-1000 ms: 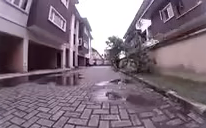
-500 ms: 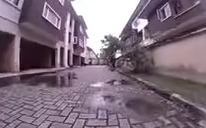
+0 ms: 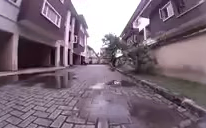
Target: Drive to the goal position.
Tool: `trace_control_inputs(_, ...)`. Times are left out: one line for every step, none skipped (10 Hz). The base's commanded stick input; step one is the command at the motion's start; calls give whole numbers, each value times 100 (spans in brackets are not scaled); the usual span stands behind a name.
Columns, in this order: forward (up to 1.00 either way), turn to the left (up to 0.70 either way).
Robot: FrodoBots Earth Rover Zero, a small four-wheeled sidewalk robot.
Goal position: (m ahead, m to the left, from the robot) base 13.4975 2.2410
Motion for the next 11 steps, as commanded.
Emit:
trace_control_inputs(50, -47)
trace_control_inputs(50, -31)
trace_control_inputs(50, -14)
trace_control_inputs(50, 0)
trace_control_inputs(50, 0)
trace_control_inputs(50, 0)
trace_control_inputs(50, 0)
trace_control_inputs(50, -26)
trace_control_inputs(50, 0)
trace_control_inputs(50, 0)
trace_control_inputs(50, 0)
